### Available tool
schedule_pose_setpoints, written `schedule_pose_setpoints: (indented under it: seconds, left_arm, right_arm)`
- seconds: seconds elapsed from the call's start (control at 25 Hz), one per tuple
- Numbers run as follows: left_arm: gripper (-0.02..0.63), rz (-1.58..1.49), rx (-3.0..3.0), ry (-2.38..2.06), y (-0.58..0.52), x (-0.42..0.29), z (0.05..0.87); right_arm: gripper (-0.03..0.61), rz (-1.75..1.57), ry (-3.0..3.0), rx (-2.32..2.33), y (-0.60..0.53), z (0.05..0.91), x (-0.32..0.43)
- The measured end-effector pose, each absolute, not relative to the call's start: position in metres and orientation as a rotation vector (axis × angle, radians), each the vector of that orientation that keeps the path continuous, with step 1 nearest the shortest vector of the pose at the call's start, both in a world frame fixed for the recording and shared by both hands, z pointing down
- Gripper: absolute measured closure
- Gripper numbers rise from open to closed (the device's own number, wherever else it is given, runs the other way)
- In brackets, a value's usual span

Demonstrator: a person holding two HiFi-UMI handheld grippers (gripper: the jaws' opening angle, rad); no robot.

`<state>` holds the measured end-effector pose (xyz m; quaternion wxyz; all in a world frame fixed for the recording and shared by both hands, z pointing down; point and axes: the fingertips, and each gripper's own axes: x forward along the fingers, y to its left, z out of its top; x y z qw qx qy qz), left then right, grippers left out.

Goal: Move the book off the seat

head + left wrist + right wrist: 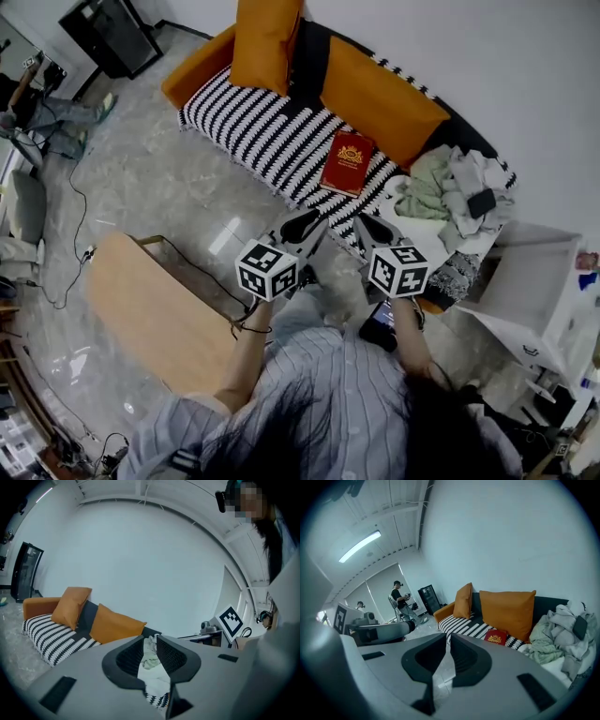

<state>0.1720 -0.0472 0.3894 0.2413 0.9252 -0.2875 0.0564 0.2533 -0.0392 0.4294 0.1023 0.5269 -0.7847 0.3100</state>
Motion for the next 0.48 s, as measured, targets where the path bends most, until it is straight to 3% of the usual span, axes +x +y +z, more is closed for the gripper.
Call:
schedule_pose_setpoints:
  seconds: [0.48]
  left_arm:
    - [0.528, 0.153, 2.523, -0.754, -0.08, 0.153, 0.396]
  right_arm:
    - [0.54, 0.909, -2.272, 1.61, -0.061, 0.432, 0.249]
